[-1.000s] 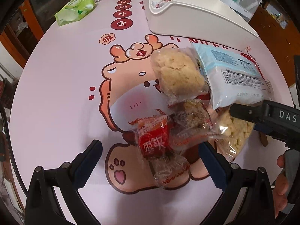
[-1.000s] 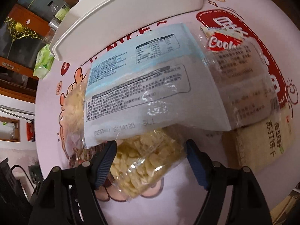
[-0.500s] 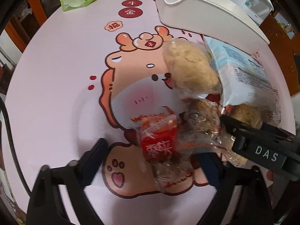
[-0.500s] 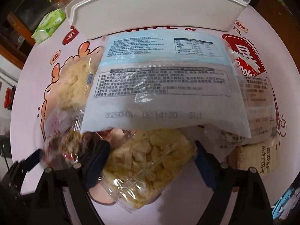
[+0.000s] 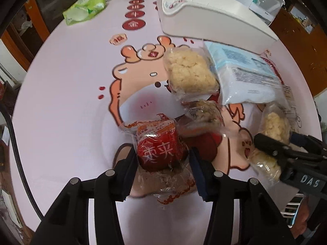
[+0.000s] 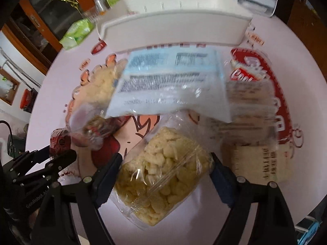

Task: Organize snacks
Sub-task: 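Lower both bags into the white tray and open both tools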

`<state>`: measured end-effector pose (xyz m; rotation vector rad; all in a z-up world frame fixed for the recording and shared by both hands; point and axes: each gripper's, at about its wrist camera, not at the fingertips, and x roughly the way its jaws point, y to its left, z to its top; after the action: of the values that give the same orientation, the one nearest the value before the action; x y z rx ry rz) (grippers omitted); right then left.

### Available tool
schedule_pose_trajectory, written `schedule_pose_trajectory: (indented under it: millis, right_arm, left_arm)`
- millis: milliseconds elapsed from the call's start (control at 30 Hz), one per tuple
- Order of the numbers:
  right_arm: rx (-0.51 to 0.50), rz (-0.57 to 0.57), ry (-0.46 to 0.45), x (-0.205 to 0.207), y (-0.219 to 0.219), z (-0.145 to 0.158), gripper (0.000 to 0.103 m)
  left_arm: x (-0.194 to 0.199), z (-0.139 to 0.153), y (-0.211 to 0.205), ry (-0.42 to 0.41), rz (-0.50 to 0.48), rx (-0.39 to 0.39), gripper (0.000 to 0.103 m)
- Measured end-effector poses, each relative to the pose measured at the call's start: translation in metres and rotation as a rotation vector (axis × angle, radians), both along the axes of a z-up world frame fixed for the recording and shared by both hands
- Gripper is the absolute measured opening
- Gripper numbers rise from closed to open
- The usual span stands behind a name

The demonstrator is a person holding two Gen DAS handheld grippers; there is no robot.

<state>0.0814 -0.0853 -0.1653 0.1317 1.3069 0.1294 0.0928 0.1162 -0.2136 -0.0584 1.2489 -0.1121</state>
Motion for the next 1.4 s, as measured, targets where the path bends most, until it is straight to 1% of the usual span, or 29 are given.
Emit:
schedule_pose_trajectory:
  millis: [100, 233, 267, 433, 567, 667, 833, 933, 1067, 1167, 1233, 1400]
  right_arm:
    - [0.006, 0.010, -0.059, 0.001, 0.004, 0.023, 0.084]
    - [-0.002, 0.021, -0.143, 0.007, 0.002, 0.055, 0.084]
    - [-0.005, 0.020, -0.164, 0.011, 0.003, 0.063, 0.084]
    - [0.001, 0.005, -0.245, 0.026, -0.014, 0.096, 0.084]
    - [-0.020, -0.005, -0.315, 0.047, -0.027, 0.122, 0.084]
    - [-0.039, -0.004, -0.365, 0.064, -0.036, 0.138, 0.084]
    - [-0.056, -0.003, -0.437, 0.102, -0.053, 0.165, 0.084]
    - [-0.071, -0.008, -0.471, 0.134, -0.064, 0.179, 0.084]
    - [-0.095, -0.010, -0.501, 0.171, -0.073, 0.188, 0.084]
    - [-0.098, -0.017, -0.500, 0.195, -0.076, 0.188, 0.084]
    - [-0.097, -0.014, -0.493, 0.214, -0.077, 0.185, 0.084]
    - [-0.115, 0.007, -0.466, 0.245, -0.072, 0.168, 0.084]
  left_arm:
    - [-0.009, 0.022, 0.000, -0.033, -0.011, -0.002, 0.048]
    - [-0.016, 0.058, -0.008, -0.113, -0.037, -0.005, 0.048]
    - [-0.015, 0.069, -0.011, -0.141, -0.048, -0.013, 0.048]
    - [-0.003, 0.109, -0.028, -0.232, -0.085, -0.047, 0.048]
    - [0.018, 0.142, -0.039, -0.310, -0.107, -0.056, 0.048]
    - [0.034, 0.162, -0.046, -0.354, -0.115, -0.056, 0.048]
    - [0.073, 0.188, -0.057, -0.403, -0.122, -0.024, 0.048]
    - [0.099, 0.200, -0.065, -0.432, -0.120, 0.006, 0.048]
    - [0.133, 0.213, -0.077, -0.464, -0.117, 0.033, 0.048]
    - [0.161, 0.220, -0.087, -0.490, -0.108, 0.060, 0.049]
    - [0.182, 0.221, -0.093, -0.493, -0.098, 0.066, 0.049]
    - [0.215, 0.220, -0.106, -0.502, -0.087, 0.083, 0.049]
